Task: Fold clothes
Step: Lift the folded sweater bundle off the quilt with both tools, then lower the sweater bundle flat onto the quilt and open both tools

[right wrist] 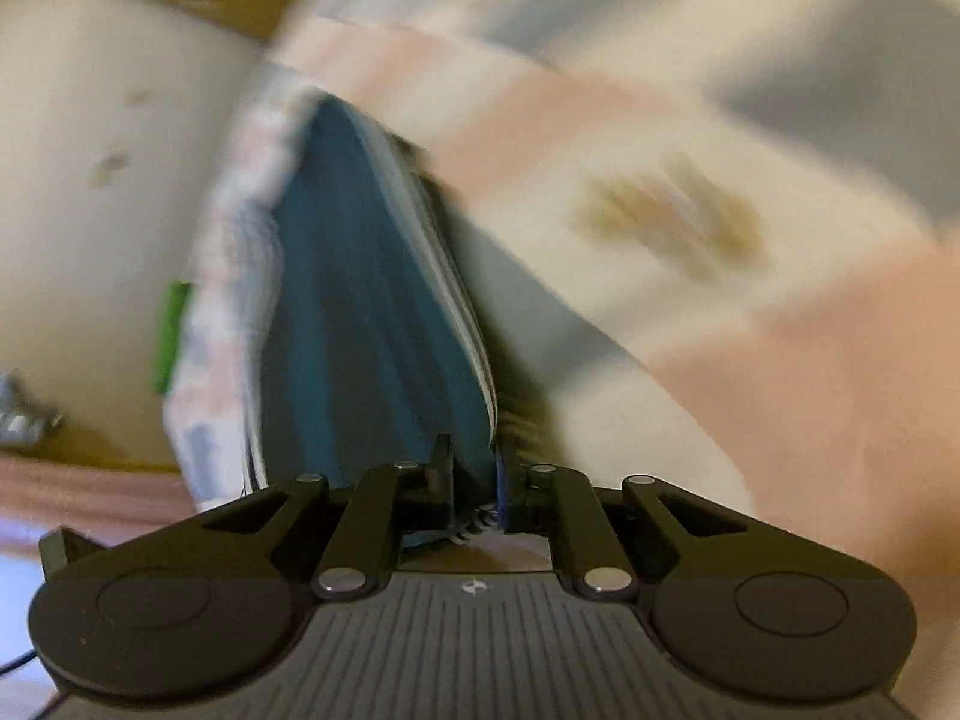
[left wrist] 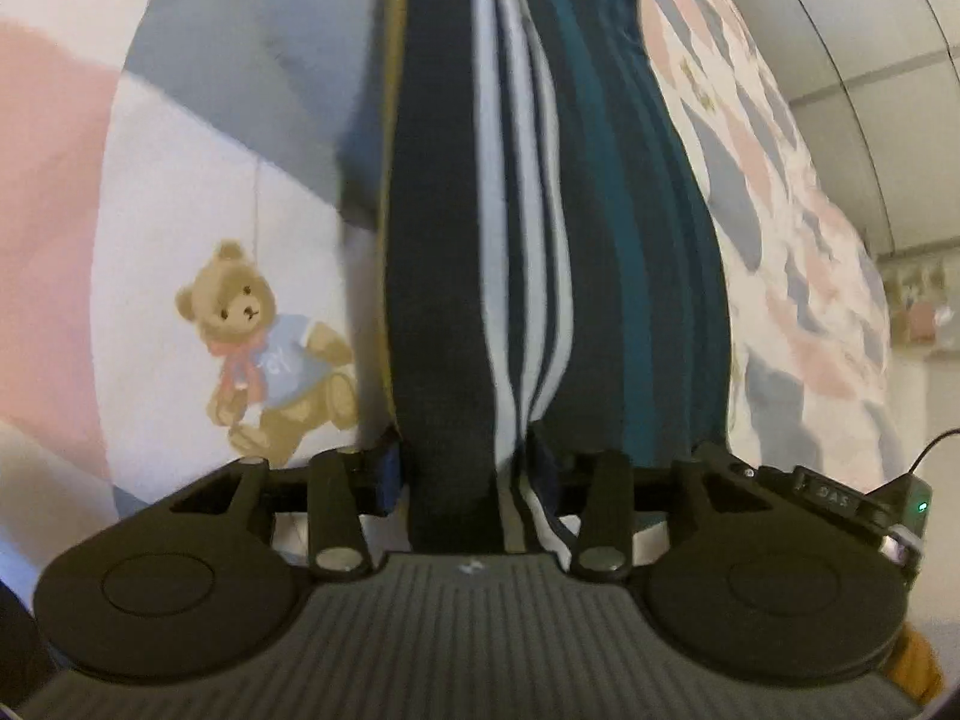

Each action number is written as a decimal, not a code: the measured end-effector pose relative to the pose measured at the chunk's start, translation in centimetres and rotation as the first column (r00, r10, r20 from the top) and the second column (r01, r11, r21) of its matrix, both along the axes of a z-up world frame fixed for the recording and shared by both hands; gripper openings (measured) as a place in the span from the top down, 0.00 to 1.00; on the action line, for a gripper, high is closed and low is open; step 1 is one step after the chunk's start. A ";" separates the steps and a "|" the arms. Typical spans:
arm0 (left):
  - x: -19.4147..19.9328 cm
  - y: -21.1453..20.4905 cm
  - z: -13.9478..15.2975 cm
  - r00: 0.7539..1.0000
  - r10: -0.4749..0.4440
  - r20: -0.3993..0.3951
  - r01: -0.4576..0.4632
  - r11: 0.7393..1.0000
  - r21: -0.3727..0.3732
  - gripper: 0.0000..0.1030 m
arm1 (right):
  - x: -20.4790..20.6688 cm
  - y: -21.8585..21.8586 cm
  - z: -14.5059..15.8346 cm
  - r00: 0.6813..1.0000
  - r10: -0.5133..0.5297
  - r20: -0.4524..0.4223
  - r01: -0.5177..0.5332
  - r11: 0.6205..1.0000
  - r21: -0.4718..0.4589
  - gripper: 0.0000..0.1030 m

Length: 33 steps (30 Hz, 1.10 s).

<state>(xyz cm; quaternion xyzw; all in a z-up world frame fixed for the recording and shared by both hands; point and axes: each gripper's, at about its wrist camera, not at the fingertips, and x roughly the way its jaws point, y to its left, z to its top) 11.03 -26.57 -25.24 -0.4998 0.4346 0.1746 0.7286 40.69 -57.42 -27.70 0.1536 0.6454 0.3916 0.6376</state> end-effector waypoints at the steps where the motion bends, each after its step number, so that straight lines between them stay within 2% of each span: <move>1: -0.5 0.3 0.1 0.999 0.036 0.022 -0.035 0.999 -0.014 0.49 | 0.2 0.0 -1.2 1.000 -0.007 -0.026 0.006 1.000 -0.016 0.85; 2: -1.0 0.6 0.2 0.996 0.072 0.043 -0.071 0.997 -0.028 0.42 | 0.5 0.5 -1.2 1.000 -0.007 -0.004 0.007 1.000 -0.030 0.80; 3: -1.5 0.8 0.3 0.992 0.108 0.064 -0.105 0.994 -0.043 0.33 | 0.9 1.0 -0.8 1.000 0.002 0.015 -0.002 1.000 -0.024 0.69; 4: -1.7 1.2 0.1 0.986 0.148 0.077 -0.144 0.988 -0.063 0.32 | 1.2 1.3 -0.1 0.999 0.011 0.040 -0.011 1.000 -0.011 0.65; 6: -1.5 1.6 -1.3 0.971 0.220 0.092 -0.207 0.969 -0.137 0.33 | 1.8 1.9 1.0 0.994 0.046 0.103 -0.049 0.999 0.022 0.34; 8: -0.4 1.7 -2.4 0.975 0.205 0.089 -0.191 0.970 -0.150 0.37 | 2.5 2.7 0.5 0.992 0.072 0.100 -0.075 0.997 0.035 0.28; 9: 0.3 1.3 -2.4 0.979 0.178 0.096 -0.166 0.979 -0.121 0.43 | 2.8 3.1 -0.1 0.992 0.086 0.090 -0.090 0.995 0.036 0.28; 10: 1.1 0.8 -2.4 0.983 0.151 0.101 -0.142 0.986 -0.092 0.66 | 3.0 3.6 -0.8 0.993 0.091 0.082 -0.094 0.995 0.036 0.29; 11: 2.1 0.2 -2.0 0.987 0.126 0.102 -0.121 0.991 -0.052 0.67 | 3.1 4.2 -1.3 0.992 0.105 0.071 -0.108 0.993 0.047 0.51; 12: 2.3 0.0 -1.6 0.989 0.109 0.098 -0.107 0.994 -0.029 0.67 | 3.2 4.9 -1.8 0.991 0.119 0.060 -0.122 0.991 0.059 0.81; 14: 2.2 -0.1 -1.1 0.994 0.088 0.068 -0.087 0.996 -0.008 0.62 | 3.0 5.9 -1.4 0.985 0.154 0.082 -0.158 0.986 0.051 0.81; 16: 1.6 0.1 -0.8 0.996 0.083 0.017 -0.083 0.997 -0.010 0.38 | 2.5 6.4 -0.3 0.971 0.199 0.133 -0.205 0.978 0.031 0.66; 17: 0.8 0.5 -0.5 0.996 0.084 0.014 -0.084 0.996 -0.011 0.33 | 2.2 6.0 0.0 0.969 0.207 0.136 -0.209 0.978 -0.003 0.39; 18: 0.7 0.5 -0.6 0.996 0.092 0.011 -0.092 0.996 -0.016 0.29 | 2.1 5.4 0.2 0.973 0.193 0.127 -0.194 0.981 -0.001 0.30; 20: 0.6 0.2 -0.9 0.994 0.110 0.008 -0.109 0.993 -0.041 0.34 | 1.8 4.2 0.5 0.980 0.164 0.109 -0.165 0.986 0.002 0.30; 22: 0.2 -0.5 -1.3 0.995 0.101 -0.021 -0.102 0.994 -0.041 0.56 | 1.6 3.4 -0.6 0.988 0.146 0.053 -0.146 0.989 0.007 0.32; 23: -0.2 -0.4 -1.0 0.995 0.096 -0.021 -0.096 0.995 -0.032 0.56 | 1.5 3.1 -1.2 0.990 0.142 0.026 -0.142 0.990 0.008 0.38; 24: -0.4 -0.6 -0.2 0.997 0.077 -0.017 -0.077 0.997 -0.009 0.56 | 1.6 3.0 -1.7 0.990 0.139 0.003 -0.139 0.990 0.012 0.41; 25: -0.6 -0.8 0.6 0.998 0.059 -0.015 -0.058 0.998 0.014 0.54 | 1.6 2.9 -1.8 0.991 0.135 -0.009 -0.135 0.991 0.014 0.41; 26: -1.5 -0.6 1.5 0.998 0.041 -0.042 -0.039 0.998 0.039 0.49 | 1.7 2.8 -0.8 0.988 0.154 0.024 -0.154 0.988 0.010 0.40; 27: -2.4 -0.4 2.3 0.997 0.024 -0.070 -0.020 0.998 0.062 0.40 | 1.8 2.7 0.1 0.983 0.173 0.058 -0.174 0.985 0.005 0.34; 29: -3.1 0.1 3.3 0.982 0.051 -0.185 -0.041 0.998 0.055 0.41 | 2.1 2.2 1.8 0.970 0.209 0.120 -0.209 0.978 -0.014 0.24; 31: -2.7 -0.2 4.3 0.962 0.072 -0.262 -0.058 0.996 0.061 0.41 | 2.5 1.3 3.5 0.954 0.243 0.176 -0.239 0.970 -0.043 0.24; 33: -1.8 -1.1 5.8 0.946 0.073 -0.315 -0.039 0.993 0.113 0.40 | 3.0 0.8 4.1 0.969 0.197 0.151 -0.192 0.980 -0.049 0.24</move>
